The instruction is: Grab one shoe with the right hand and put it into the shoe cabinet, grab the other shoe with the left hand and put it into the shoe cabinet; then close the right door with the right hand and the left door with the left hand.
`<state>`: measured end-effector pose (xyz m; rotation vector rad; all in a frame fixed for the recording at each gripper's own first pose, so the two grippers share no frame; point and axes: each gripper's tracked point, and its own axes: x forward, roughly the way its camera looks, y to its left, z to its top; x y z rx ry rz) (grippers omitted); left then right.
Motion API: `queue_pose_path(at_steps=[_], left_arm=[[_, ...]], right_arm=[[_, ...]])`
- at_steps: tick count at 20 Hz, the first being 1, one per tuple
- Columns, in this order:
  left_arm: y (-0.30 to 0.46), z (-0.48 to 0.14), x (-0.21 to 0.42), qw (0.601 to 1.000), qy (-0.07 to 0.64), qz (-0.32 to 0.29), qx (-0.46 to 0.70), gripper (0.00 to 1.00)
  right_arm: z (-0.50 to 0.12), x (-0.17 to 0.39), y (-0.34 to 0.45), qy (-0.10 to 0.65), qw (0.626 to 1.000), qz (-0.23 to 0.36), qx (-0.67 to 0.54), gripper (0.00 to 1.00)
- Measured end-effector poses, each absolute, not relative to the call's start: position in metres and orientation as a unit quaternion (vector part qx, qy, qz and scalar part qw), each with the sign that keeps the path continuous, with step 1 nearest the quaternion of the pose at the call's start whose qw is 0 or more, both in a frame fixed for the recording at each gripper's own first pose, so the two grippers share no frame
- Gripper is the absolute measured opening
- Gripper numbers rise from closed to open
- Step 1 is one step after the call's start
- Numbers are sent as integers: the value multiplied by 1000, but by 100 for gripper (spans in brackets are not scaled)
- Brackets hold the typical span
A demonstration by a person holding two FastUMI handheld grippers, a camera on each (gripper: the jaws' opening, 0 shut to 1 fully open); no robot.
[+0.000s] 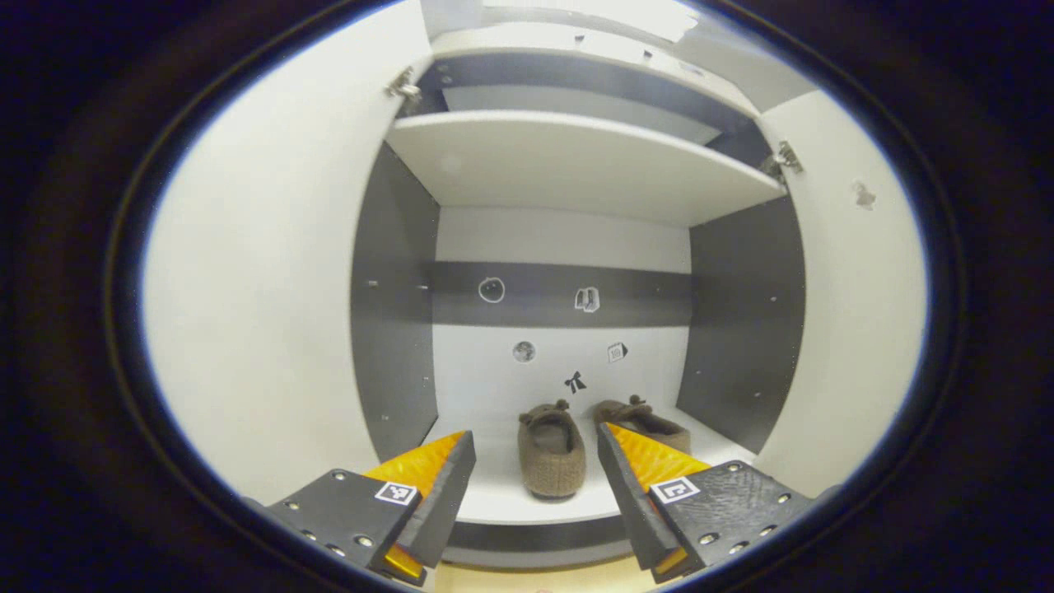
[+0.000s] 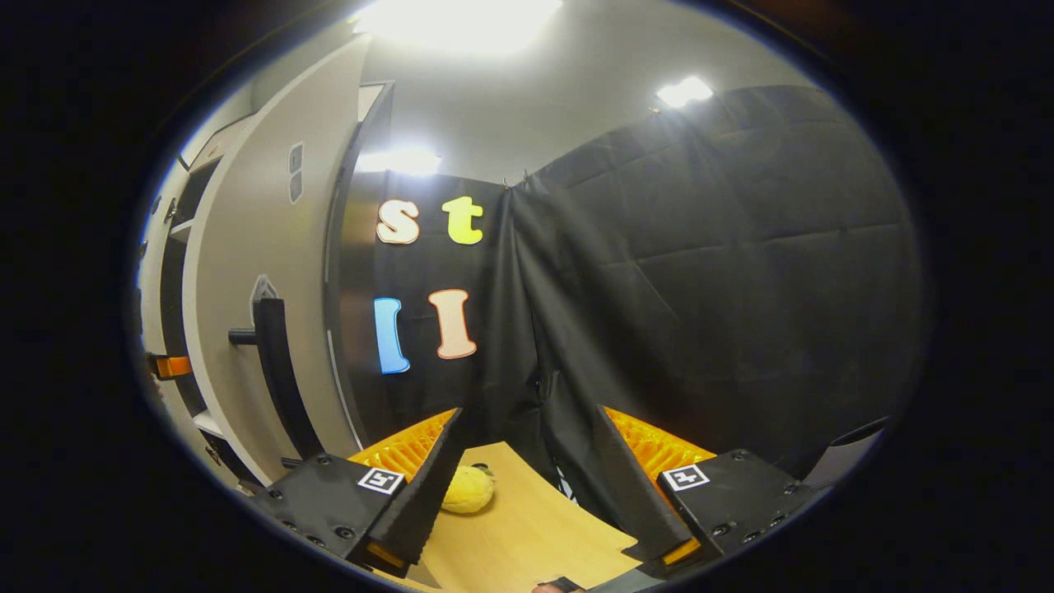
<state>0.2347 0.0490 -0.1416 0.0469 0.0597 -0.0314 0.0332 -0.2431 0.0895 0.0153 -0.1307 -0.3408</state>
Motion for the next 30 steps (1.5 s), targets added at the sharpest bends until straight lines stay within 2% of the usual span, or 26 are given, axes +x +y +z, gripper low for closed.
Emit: queue_pose_path(at_steps=[4, 10, 11, 13, 14, 16, 17, 18, 20, 22, 23, 24, 25, 27, 28, 29, 30], left_arm=[[59, -151, 189, 998, 15, 10, 58, 93], [60, -162, 151, 999, 16, 36, 29, 93], [64, -166, 144, 998, 20, 51, 32, 86], [68, -178, 127, 997, 35, 71, 18, 91], [68, -185, 119, 996, 43, 78, 6, 87], [73, -196, 112, 993, 61, 99, -11, 87], [77, -200, 107, 991, 70, 112, -16, 93], [79, -201, 102, 990, 74, 119, -22, 87], [79, -202, 94, 989, 74, 128, -25, 87], [81, -201, 90, 989, 74, 131, -13, 87], [82, -201, 89, 989, 76, 130, -7, 87], [80, -200, 88, 989, 75, 126, -6, 86], [78, -198, 88, 990, 72, 120, -5, 86], [76, -201, 90, 991, 70, 113, 5, 87], [71, -205, 91, 992, 74, 106, 3, 86], [66, -208, 92, 992, 78, 99, -3, 87], [62, -208, 90, 993, 78, 93, -10, 87]], right_arm=[[99, 45, -236, -66, 987, -150, 1, 98], [113, 57, -223, -72, 992, -105, -5, 98], [115, 60, -220, -72, 993, -94, -3, 98], [117, 65, -213, -65, 995, -69, -4, 98], [120, 68, -210, -62, 996, -57, -6, 98], [123, 74, -200, -55, 998, -29, -5, 98], [125, 75, -191, -53, 999, -11, -2, 93], [126, 75, -184, -53, 999, 5, -2, 98], [128, 74, -178, -57, 998, 15, -10, 98], [132, 72, -181, -67, 997, 1, -23, 97], [133, 70, -176, -69, 997, 1, -25, 91], [130, 70, -167, -69, 997, 10, -23, 96], [128, 70, -156, -63, 998, 18, -20, 96], [126, 67, -140, -63, 997, 33, -17, 91], [127, 66, -130, -65, 997, 39, -19, 84], [127, 65, -119, -67, 996, 45, -24, 83], [126, 66, -109, -68, 996, 49, -30, 91]])
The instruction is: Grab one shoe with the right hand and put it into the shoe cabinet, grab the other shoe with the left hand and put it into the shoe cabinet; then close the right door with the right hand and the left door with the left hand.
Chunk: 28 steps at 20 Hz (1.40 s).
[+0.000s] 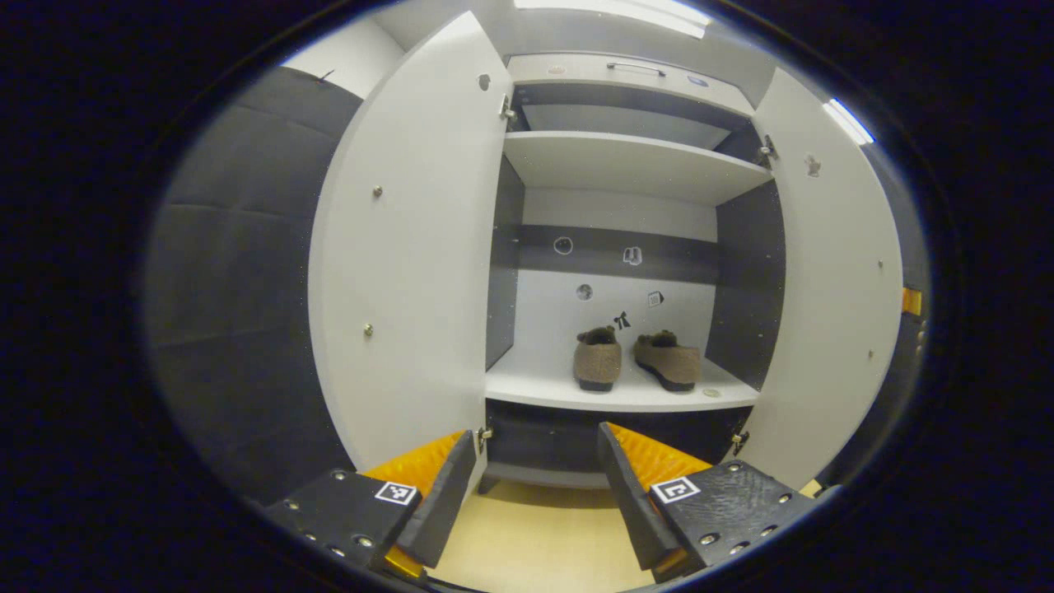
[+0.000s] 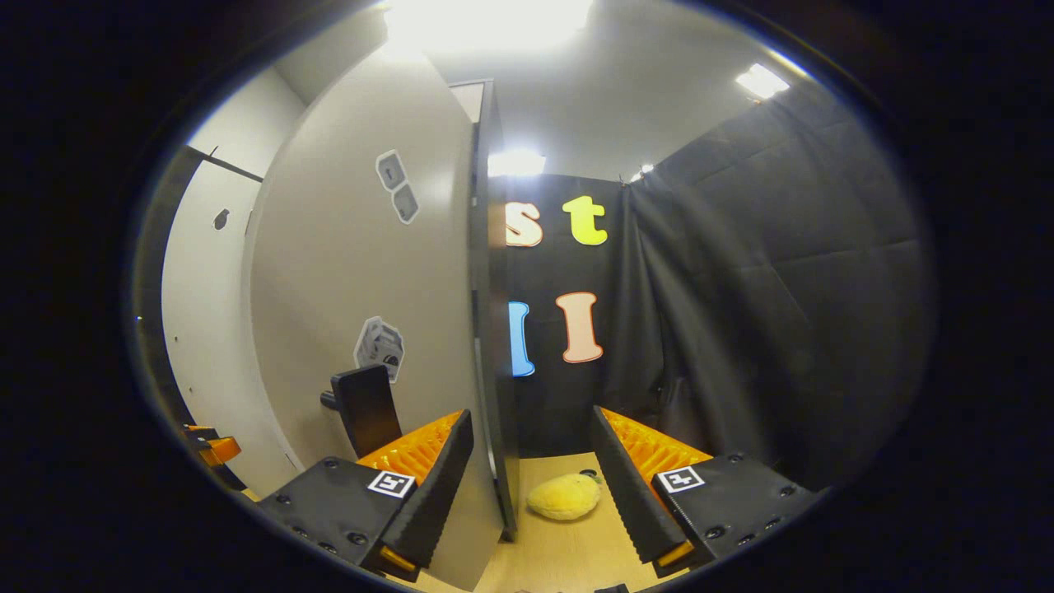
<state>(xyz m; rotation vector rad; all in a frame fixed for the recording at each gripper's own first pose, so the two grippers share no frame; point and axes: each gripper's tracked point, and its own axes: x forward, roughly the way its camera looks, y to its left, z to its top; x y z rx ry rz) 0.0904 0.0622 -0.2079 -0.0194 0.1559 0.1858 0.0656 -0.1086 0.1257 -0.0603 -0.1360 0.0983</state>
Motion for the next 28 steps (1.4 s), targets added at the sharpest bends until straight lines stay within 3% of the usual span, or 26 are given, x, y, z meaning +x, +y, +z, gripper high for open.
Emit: queue_pose_path(at_steps=[3, 4, 6, 7, 8, 9, 13, 14, 16, 22, 23, 24, 27, 28], left_arm=[[60, -205, 85, 994, 71, 78, -20, 87], [62, -204, 83, 994, 72, 77, -18, 87], [70, -202, 73, 995, 70, 74, -10, 87], [74, -201, 69, 995, 68, 73, -8, 87], [78, -200, 65, 995, 68, 74, -7, 87], [84, -202, 61, 995, 69, 77, -8, 87], [110, -201, 41, 993, 67, 98, -11, 87], [117, -201, 36, 992, 69, 105, -15, 87], [130, -202, 23, 991, 67, 116, -21, 87], [182, -205, -4, 986, 72, 145, -28, 87], [192, -200, -7, 986, 69, 151, -29, 94], [205, -193, -9, 985, 62, 157, -27, 87], [238, -163, -7, 988, 30, 150, -18, 87], [247, -153, -3, 989, 19, 147, -12, 94]], right_arm=[[126, 66, -83, -77, 995, 53, -45, 83], [127, 68, -75, -79, 994, 56, -50, 91], [124, 68, -63, -79, 994, 57, -55, 91], [124, 68, -55, -80, 993, 60, -56, 83], [123, 69, -45, -80, 993, 66, -55, 84], [121, 73, -33, -77, 993, 74, -56, 91], [107, 81, 6, -54, 992, 110, -37, 93], [105, 79, 11, -50, 992, 114, -28, 88], [107, 78, 13, -57, 993, 106, -16, 97], [101, 73, 7, -64, 996, 65, 4, 96], [102, 70, 7, -67, 996, 62, 10, 90], [104, 68, 7, -71, 996, 60, 13, 95], [105, 66, 6, -76, 996, 54, 3, 95], [106, 64, 8, -76, 996, 53, 1, 95]])
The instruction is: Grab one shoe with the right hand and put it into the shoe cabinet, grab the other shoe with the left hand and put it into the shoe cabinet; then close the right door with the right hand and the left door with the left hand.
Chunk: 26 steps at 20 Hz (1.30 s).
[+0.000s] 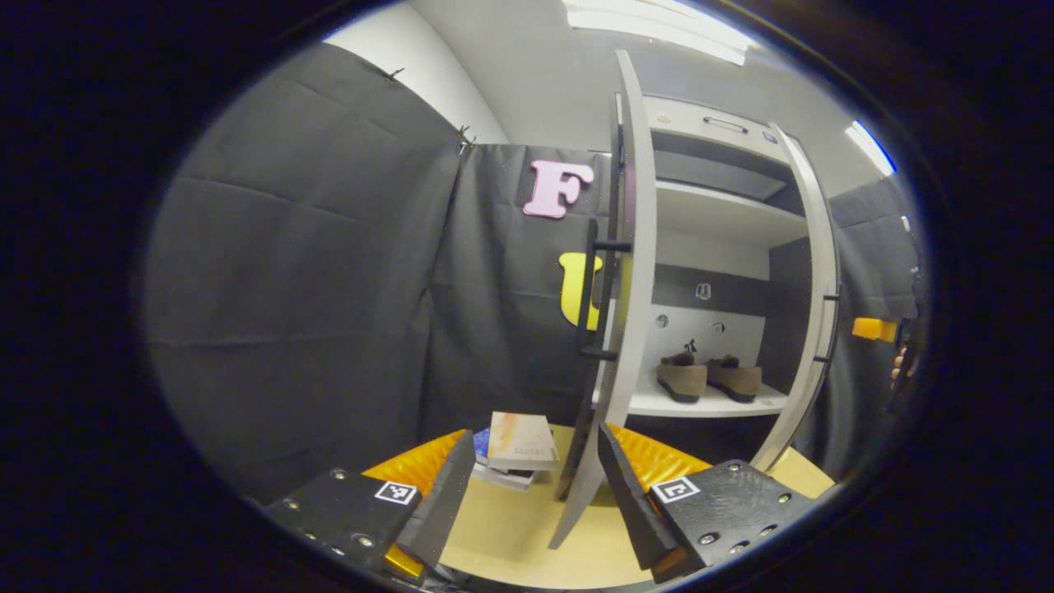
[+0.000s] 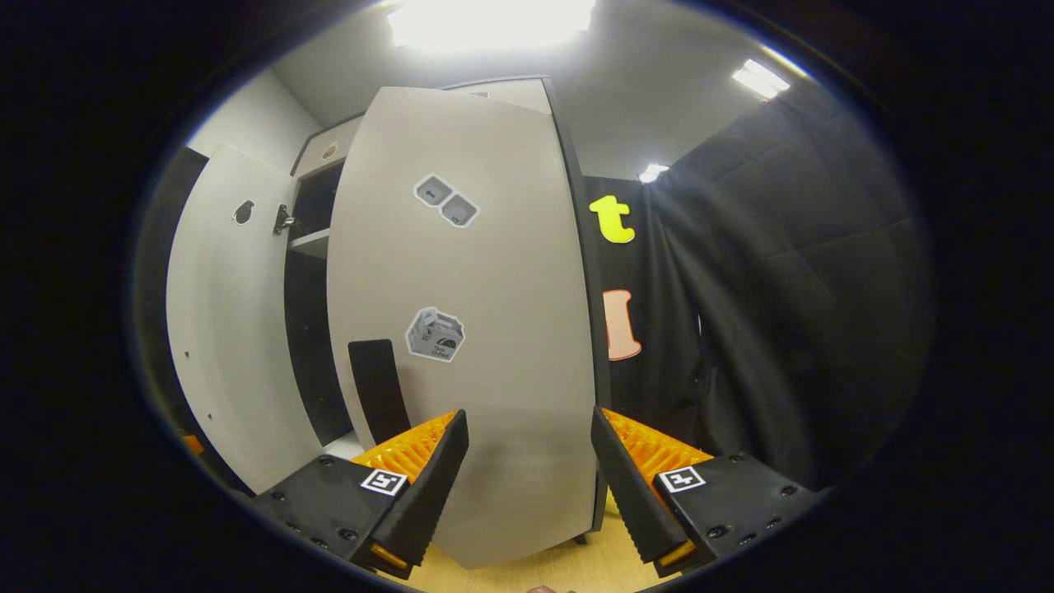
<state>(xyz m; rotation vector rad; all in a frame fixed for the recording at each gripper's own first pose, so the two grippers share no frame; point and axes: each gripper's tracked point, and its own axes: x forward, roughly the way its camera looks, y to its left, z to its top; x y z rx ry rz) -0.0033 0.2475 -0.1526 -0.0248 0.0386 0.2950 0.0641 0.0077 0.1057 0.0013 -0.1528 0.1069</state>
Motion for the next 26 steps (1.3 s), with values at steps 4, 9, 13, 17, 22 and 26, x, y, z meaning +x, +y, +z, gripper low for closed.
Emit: queue_pose_path(at_steps=[4, 9, 13, 17, 22, 26], left_arm=[[277, -114, 16, 991, -17, 135, -2, 87], [304, -82, 45, 994, -36, 104, -8, 87], [316, -63, 64, 997, -44, 58, 5, 87], [307, -42, 91, 998, -57, 8, -23, 80], [294, -38, 111, 998, -52, -31, 1, 87], [291, -33, 117, 998, -51, -40, 24, 86]], right_arm=[[104, 56, 12, -78, 995, 54, -2, 95], [82, 48, 18, -61, 997, 53, 3, 95], [56, 39, 19, -38, 998, 44, 13, 95], [41, 31, 17, -29, 999, 28, 21, 95], [33, 24, 12, -28, 999, 9, 29, 95], [28, 16, 2, -33, 999, -10, 31, 95]])
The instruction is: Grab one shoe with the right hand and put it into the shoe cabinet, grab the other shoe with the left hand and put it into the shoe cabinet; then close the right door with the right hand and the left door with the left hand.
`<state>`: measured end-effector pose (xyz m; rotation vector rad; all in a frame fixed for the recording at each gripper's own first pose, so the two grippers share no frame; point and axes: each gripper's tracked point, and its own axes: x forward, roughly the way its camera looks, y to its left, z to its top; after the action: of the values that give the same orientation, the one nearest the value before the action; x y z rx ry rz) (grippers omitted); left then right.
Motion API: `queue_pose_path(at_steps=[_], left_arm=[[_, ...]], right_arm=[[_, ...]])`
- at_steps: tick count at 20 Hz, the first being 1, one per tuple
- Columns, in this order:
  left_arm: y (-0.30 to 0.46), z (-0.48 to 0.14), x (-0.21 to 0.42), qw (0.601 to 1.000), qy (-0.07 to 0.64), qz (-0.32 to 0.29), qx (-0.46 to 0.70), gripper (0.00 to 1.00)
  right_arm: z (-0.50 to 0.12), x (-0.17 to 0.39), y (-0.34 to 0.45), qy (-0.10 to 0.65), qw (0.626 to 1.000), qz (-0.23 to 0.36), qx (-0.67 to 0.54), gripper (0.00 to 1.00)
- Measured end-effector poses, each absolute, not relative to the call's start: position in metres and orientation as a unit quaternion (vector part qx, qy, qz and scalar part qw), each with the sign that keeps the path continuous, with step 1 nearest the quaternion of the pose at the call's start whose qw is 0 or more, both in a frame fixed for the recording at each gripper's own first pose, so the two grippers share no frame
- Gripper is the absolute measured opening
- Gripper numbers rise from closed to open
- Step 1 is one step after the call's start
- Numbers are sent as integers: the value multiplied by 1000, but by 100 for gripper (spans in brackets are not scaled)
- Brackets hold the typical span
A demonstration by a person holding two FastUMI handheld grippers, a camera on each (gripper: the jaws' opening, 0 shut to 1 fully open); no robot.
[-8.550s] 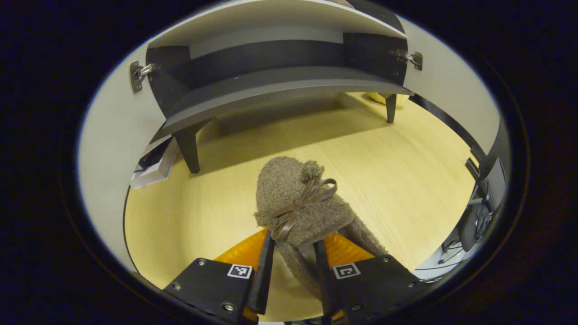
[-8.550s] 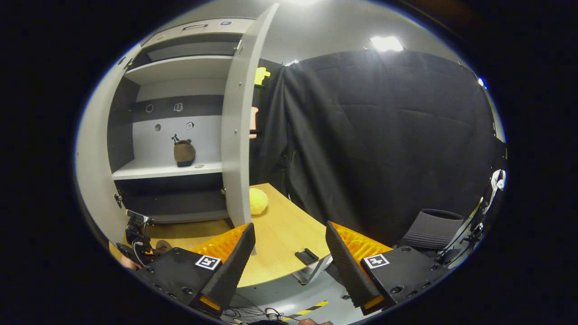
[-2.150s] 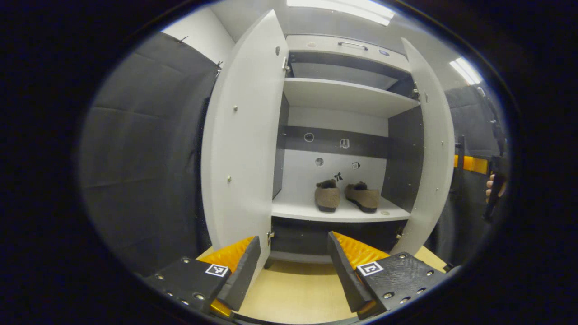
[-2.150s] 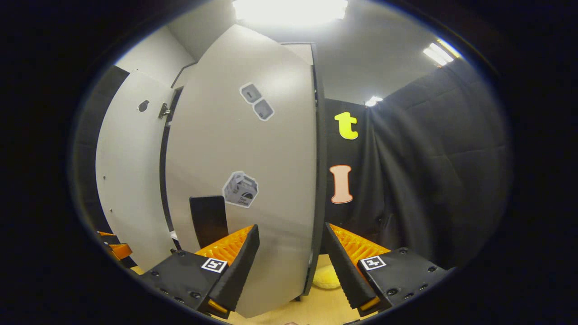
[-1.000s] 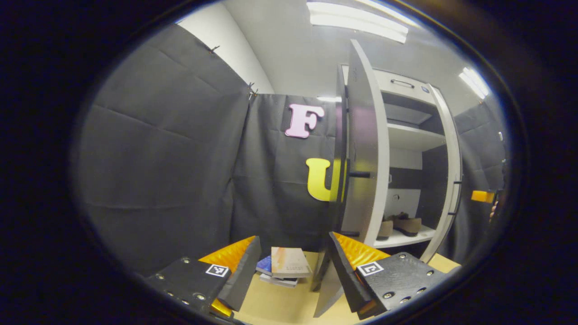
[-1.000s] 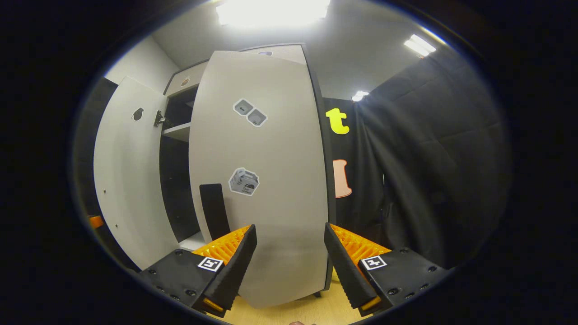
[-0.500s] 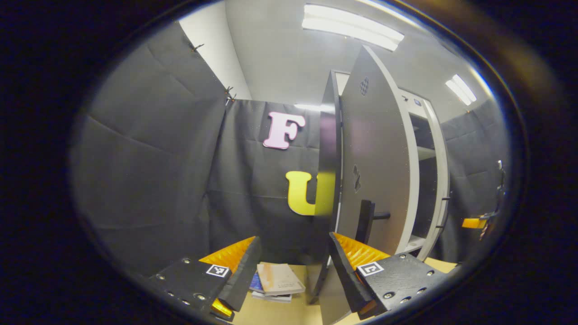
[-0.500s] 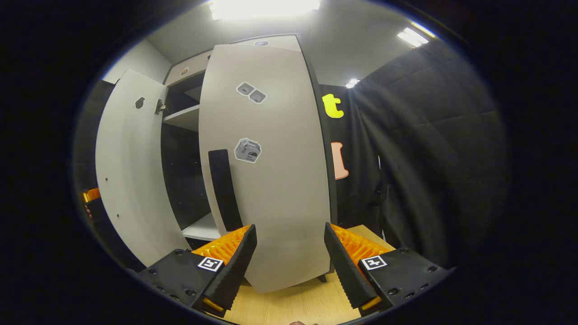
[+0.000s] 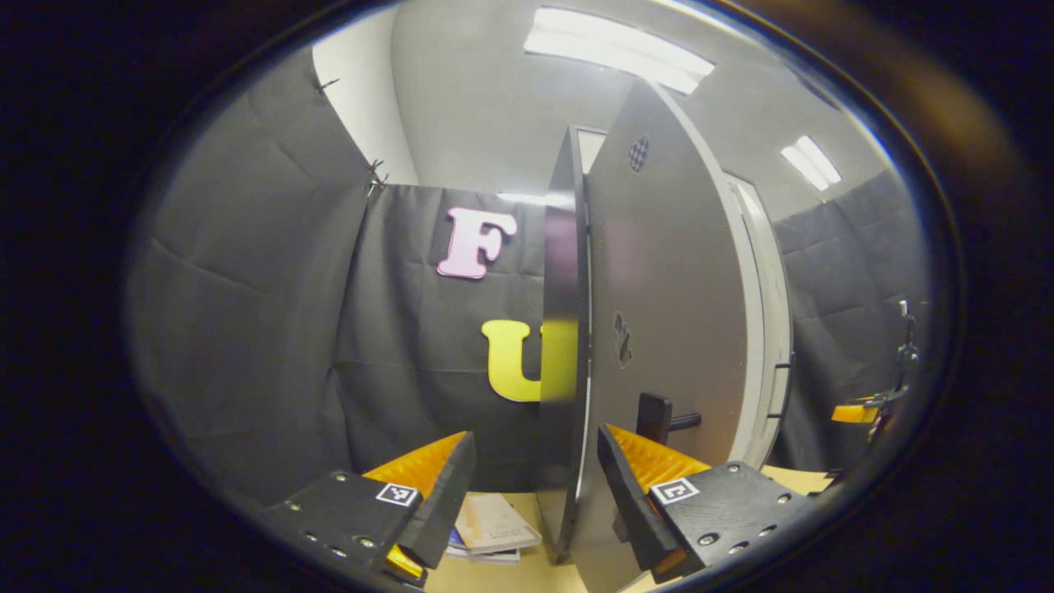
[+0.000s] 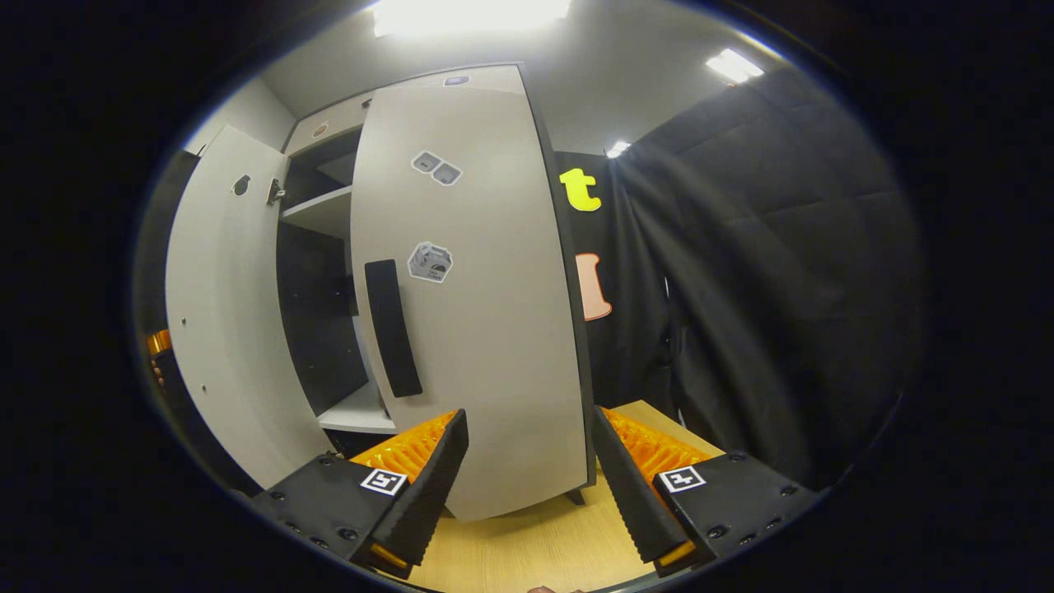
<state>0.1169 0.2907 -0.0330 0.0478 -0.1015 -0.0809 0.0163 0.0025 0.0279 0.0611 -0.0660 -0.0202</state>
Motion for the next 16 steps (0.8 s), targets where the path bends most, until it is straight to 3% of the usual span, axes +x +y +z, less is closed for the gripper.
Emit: queue_pose_path(at_steps=[6, 7, 8, 10, 11, 12, 16], left_arm=[[282, -32, 113, 997, -47, -37, 42, 86], [281, -33, 114, 998, -43, -39, 33, 93], [279, -37, 115, 998, -37, -45, 24, 79], [266, -43, 114, 998, -28, -54, 14, 94], [260, -43, 113, 998, -25, -56, 16, 81], [257, -42, 110, 998, -24, -56, 19, 88], [239, -48, 111, 998, -14, -59, 1, 88]], right_arm=[[14, 12, -2, -20, 999, -22, 41, 95], [13, 12, -1, -20, 999, -22, 45, 95], [13, 12, 0, -21, 998, -22, 46, 95], [12, 12, 2, -22, 999, -21, 43, 95], [11, 12, 2, -22, 999, -21, 39, 95], [11, 12, 1, -23, 999, -22, 34, 95], [8, 13, 3, -21, 999, -19, 37, 95]])
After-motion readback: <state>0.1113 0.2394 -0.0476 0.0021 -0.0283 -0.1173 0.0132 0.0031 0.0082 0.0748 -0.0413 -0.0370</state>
